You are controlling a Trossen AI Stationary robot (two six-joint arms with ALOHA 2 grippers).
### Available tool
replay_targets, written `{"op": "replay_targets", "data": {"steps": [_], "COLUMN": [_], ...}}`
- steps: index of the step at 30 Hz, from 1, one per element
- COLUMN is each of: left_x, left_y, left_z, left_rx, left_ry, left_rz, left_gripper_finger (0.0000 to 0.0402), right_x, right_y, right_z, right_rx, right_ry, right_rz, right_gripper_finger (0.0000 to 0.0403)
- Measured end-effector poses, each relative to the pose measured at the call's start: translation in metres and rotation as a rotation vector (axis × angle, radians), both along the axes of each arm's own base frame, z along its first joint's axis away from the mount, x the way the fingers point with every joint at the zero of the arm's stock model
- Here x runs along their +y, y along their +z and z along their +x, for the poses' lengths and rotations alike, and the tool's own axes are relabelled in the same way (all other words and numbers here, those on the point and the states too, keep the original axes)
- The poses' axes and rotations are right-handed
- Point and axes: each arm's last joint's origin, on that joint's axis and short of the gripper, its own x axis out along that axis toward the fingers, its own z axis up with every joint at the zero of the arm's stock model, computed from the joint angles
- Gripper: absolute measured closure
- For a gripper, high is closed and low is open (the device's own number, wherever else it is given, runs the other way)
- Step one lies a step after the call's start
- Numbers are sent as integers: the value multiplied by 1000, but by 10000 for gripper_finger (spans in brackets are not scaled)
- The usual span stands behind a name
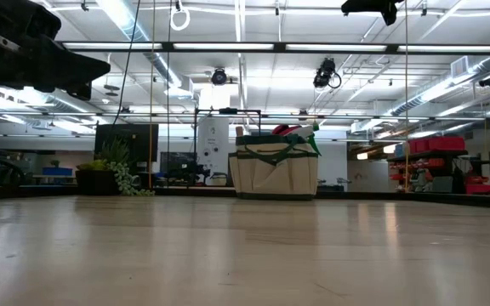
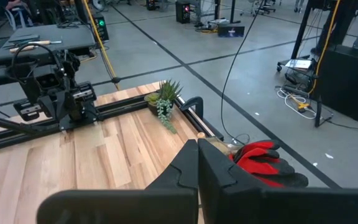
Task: Pick & Place Garden tools in Gardening bag
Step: Return to Home Position
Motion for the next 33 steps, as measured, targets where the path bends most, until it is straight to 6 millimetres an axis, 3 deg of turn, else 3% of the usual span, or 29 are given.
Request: {"op": "replay_targets", "data": {"steps": [33], "left_x": [0], "left_y": [4], "left_z": [0], "left_rx": [-47], "left_ry": [2], "left_rz": [-2], "left_gripper_finger": [365], "right_x": [0], "right_y": [0], "right_z": [0], "right_rx": [0], "right_ry": [0], "right_rz": [0], "right_gripper_finger": [403]}}
